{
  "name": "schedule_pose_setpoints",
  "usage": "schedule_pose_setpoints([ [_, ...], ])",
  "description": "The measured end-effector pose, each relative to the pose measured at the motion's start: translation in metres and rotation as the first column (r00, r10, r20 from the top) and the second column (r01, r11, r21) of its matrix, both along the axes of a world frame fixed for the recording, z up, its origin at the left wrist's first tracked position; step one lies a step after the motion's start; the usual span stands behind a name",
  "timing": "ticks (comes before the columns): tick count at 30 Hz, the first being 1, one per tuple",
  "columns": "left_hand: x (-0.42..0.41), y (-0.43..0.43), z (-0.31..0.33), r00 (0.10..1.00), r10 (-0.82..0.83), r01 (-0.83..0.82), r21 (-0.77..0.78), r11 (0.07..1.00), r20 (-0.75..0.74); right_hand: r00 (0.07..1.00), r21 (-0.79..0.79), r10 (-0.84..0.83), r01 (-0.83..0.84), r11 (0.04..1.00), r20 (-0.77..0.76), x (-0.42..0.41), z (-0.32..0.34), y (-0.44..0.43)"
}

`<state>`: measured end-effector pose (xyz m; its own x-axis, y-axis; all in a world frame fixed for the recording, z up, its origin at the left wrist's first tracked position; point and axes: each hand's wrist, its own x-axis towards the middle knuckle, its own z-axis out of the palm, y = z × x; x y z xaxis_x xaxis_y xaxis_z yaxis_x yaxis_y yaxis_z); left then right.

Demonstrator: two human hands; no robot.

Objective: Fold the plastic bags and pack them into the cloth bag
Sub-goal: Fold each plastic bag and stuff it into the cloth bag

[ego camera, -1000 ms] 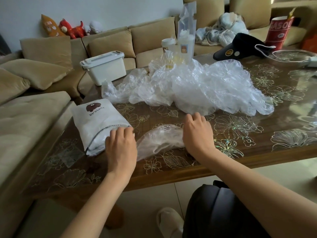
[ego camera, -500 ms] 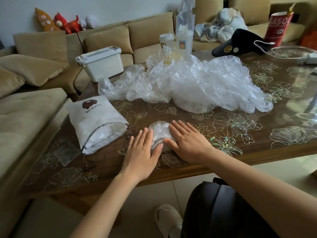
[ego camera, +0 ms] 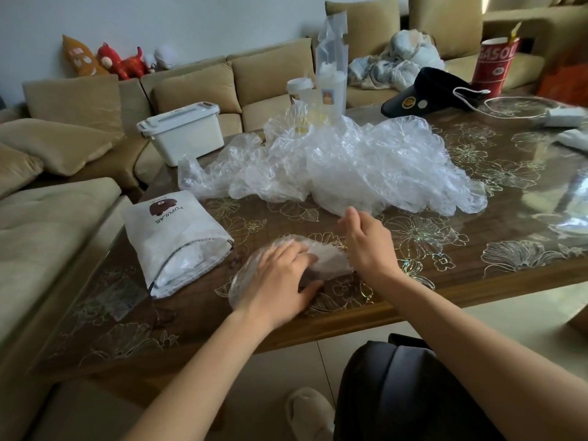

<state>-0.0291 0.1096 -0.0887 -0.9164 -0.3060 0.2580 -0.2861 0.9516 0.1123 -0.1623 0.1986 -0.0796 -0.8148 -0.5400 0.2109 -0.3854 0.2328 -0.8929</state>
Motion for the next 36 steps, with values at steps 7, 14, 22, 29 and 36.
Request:
schedule_pose_setpoints([
  [7,-0.013,0.000,0.010,0.954,0.222,-0.140,0.352,0.925,-0.203,0.956,0.002,-0.011,0.011,1.000,0.292,-0.014,0.005,0.015],
  [14,0.003,0.004,0.072,0.849,0.503,0.227,0.971,-0.074,-0.160,0.717,-0.262,0.453,-0.370,0.891,0.530,-0.013,0.025,0.031],
  [22,0.014,0.013,0.052,0.910,0.408,0.167,0.967,-0.191,-0.077,0.697,-0.218,0.532,-0.493,0.842,0.480,0.009,0.013,0.018],
  [29,0.016,0.006,0.025,0.833,0.552,0.007,0.997,0.077,-0.049,0.661,-0.118,0.560,-0.589,0.800,0.499,0.009,0.008,0.017],
  [36,0.016,0.004,0.020,0.817,0.575,0.046,0.999,0.020,-0.049,0.388,-0.333,0.663,-0.637,0.695,0.641,0.000,0.012,0.023],
])
